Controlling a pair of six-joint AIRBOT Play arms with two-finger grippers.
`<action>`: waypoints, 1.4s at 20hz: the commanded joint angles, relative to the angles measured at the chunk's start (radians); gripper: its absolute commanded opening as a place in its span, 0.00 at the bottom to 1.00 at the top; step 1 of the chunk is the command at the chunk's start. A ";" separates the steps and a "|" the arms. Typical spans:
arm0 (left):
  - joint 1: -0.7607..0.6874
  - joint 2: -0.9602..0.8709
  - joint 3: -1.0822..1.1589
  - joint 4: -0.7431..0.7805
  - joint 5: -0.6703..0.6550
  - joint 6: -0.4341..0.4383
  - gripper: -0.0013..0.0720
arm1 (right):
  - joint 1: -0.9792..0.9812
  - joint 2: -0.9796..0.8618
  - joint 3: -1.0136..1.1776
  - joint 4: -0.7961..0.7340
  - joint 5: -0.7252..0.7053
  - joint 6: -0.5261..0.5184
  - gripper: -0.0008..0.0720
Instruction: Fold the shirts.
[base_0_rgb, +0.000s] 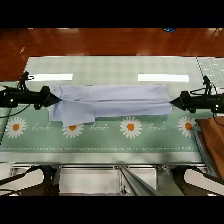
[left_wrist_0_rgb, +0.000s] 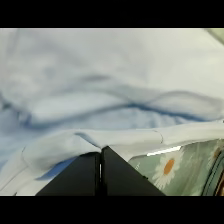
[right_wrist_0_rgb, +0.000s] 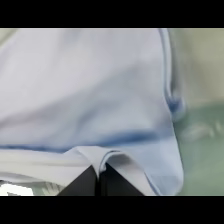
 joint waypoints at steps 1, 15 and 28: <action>-0.047 -0.158 0.170 -0.007 0.022 -0.034 0.04 | 0.073 -0.161 0.175 0.003 -0.056 0.044 0.05; -0.082 -0.417 0.438 0.005 -0.089 -0.074 0.70 | 0.110 -0.415 0.424 0.001 -0.061 0.125 0.57; -0.032 0.518 -0.152 0.089 0.319 0.066 0.71 | -0.218 -0.150 0.224 -0.083 -0.027 0.123 0.57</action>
